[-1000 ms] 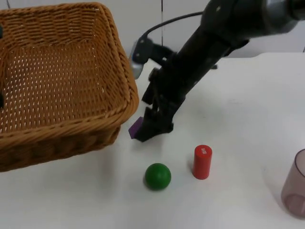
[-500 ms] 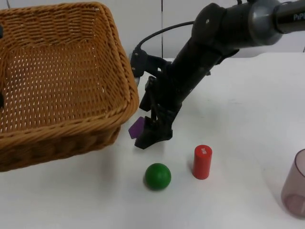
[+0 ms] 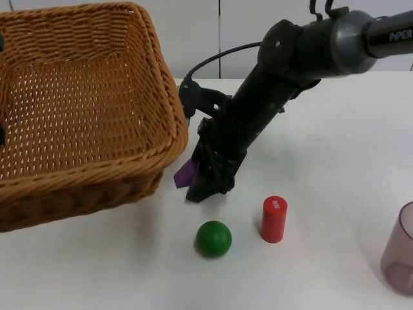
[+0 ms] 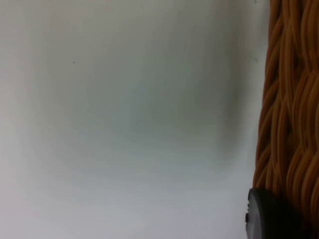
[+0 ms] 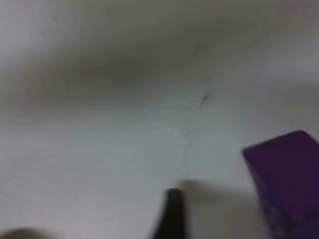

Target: Pick up the basket with the left hand and place the triangular block into the basket with the right hand.

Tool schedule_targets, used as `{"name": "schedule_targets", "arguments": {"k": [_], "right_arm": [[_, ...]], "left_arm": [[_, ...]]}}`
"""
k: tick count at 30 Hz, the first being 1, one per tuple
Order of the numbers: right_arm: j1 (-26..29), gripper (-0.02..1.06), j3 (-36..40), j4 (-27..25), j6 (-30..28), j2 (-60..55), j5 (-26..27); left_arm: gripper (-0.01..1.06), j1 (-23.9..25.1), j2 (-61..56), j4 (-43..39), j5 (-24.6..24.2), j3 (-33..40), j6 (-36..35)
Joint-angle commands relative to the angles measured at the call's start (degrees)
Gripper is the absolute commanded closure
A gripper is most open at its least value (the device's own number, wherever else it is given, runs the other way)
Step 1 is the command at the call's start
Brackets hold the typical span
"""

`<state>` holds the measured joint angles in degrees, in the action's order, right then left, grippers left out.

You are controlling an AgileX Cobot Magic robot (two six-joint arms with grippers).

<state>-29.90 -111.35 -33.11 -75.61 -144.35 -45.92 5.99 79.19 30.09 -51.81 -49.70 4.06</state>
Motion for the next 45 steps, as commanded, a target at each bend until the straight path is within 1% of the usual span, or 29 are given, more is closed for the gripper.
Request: {"name": "schedule_targets", "arguments": {"k": [1, 2, 5, 6, 7, 8, 12, 13, 15, 16, 17, 18, 19, 21, 22, 23, 24, 26, 27, 28, 31, 33, 36, 38, 39, 40, 42, 43, 45], "right_arm": [[0.0, 0.64, -0.5, 0.0, 1.3, 0.3, 2.2], [0.0, 0.64, -0.5, 0.0, 1.3, 0.3, 2.2], [0.0, 0.91, -0.5, 0.0, 3.1, 0.3, 5.3], [0.0, 0.99, -0.5, 0.0, 5.7, 0.3, 7.3], [0.0, 0.99, -0.5, 0.0, 5.7, 0.3, 7.3], [0.0, 1.02, -0.5, 0.0, 7.1, 0.3, 8.2], [0.3, 0.98, -0.5, 0.5, 18.8, 1.8, 10.6], [0.3, 0.98, -0.5, 0.5, 18.8, 1.8, 10.6], [0.8, 0.96, -0.5, 3.1, 27.0, 3.1, 10.8], [1.2, 0.95, -0.5, 6.4, 31.3, 3.9, 10.8], [1.2, 0.95, -0.5, 6.4, 31.3, 3.9, 10.8], [1.5, 0.95, -0.5, 10.5, 37.0, 4.9, 10.8], [2.1, 0.95, -0.4, 16.2, 45.2, 6.8, 9.9], [2.7, 0.95, -0.4, 21.2, 50.4, 8.8, 7.8], [2.7, 0.95, -0.4, 21.2, 50.4, 8.8, 7.8], [3.6, 0.95, -0.4, 23.9, 55.3, 11.3, 5.1], [4.1, 0.95, -0.4, 24.4, 57.7, 13.1, 3.1], [5.3, 0.95, -0.2, 24.4, 59.7, 16.8, -0.3], [5.3, 0.95, -0.2, 24.4, 59.7, 16.8, -0.3], [5.4, 0.95, 0.2, 24.3, 60.1, 19.1, -1.8], [5.4, 0.95, 4.3, 28.4, 64.9, 26.9, -2.4], [5.3, 0.95, 5.9, 28.8, 65.5, 29.9, -2.4], [5.2, 0.95, 14.2, 28.3, 66.8, 40.7, -0.9], [5.2, 0.95, 18.7, 28.3, 67.5, 45.0, 0.6], [5.2, 0.95, 18.7, 28.3, 67.5, 45.0, 0.6], [4.6, 0.95, 23.4, 28.1, 67.8, 49.7, 2.5], [2.9, 0.95, 28.7, 28.5, 68.7, 54.8, 4.4], [2.9, 0.95, 28.7, 28.5, 68.7, 54.8, 4.4], [0.3, 0.95, 32.9, 28.5, 69.3, 59.0, 6.1]], "left_arm": [[1.05, 0.1, -0.4, 2.0, 0.4, -0.2, 0.0], [1.05, 0.1, -0.4, 2.0, 0.4, -0.2, 0.0], [1.05, 0.1, -0.4, 2.0, 0.4, -0.2, 0.0], [1.05, 0.1, -0.4, 2.1, 0.4, -0.2, 0.0], [1.05, 0.1, -0.4, 2.1, 0.4, -0.2, 0.0], [1.05, 0.1, -0.4, 2.1, 0.4, -0.2, 0.0], [1.05, 0.1, -0.4, 2.3, 0.1, -0.2, -0.7], [1.05, 0.1, -0.4, 2.3, 0.1, -0.2, -0.7], [1.05, 0.1, -0.4, 2.3, -0.2, -0.2, -0.9], [1.05, 0.1, -0.4, 2.3, -0.4, -0.2, -0.9], [1.05, 0.1, -0.4, 2.3, -0.4, -0.2, -0.9], [1.05, 0.1, -0.4, 2.3, -0.4, -0.2, -0.9], [1.05, 0.0, -0.4, 2.3, -0.5, -0.2, -0.9], [1.05, -0.5, -0.4, 2.2, -0.5, -0.2, -0.9], [1.05, -0.5, -0.4, 2.2, -0.5, -0.2, -0.9], [1.05, -1.2, -0.4, 1.9, -0.5, -0.2, -0.9], [1.05, -1.8, -0.4, 1.7, -0.5, -0.2, -0.9], [1.05, -3.8, -0.4, 1.1, 0.0, -0.2, -0.9], [1.05, -3.8, -0.4, 1.1, 0.0, -0.2, -0.9], [1.05, -4.8, -0.2, 0.9, 0.6, -0.2, -1.4], [1.05, -6.9, -0.2, 1.7, 2.1, -0.2, -1.8], [1.05, -7.4, -0.2, 2.2, 2.2, -0.2, -1.8], [1.05, -8.4, 1.2, 2.5, 1.5, -0.2, -1.4], [1.05, -8.9, 3.0, 2.7, 0.9, -0.2, -0.1], [1.05, -8.9, 3.0, 2.7, 0.9, -0.2, -0.1], [1.05, -9.7, 4.7, 3.8, 0.6, -0.2, 1.2], [1.05, -11.2, 6.8, 7.6, 1.3, -0.2, 3.5], [1.05, -11.2, 6.8, 7.6, 1.3, -0.2, 3.5], [1.05, -13.3, 7.8, 11.2, 2.9, -0.2, 5.6]]}}
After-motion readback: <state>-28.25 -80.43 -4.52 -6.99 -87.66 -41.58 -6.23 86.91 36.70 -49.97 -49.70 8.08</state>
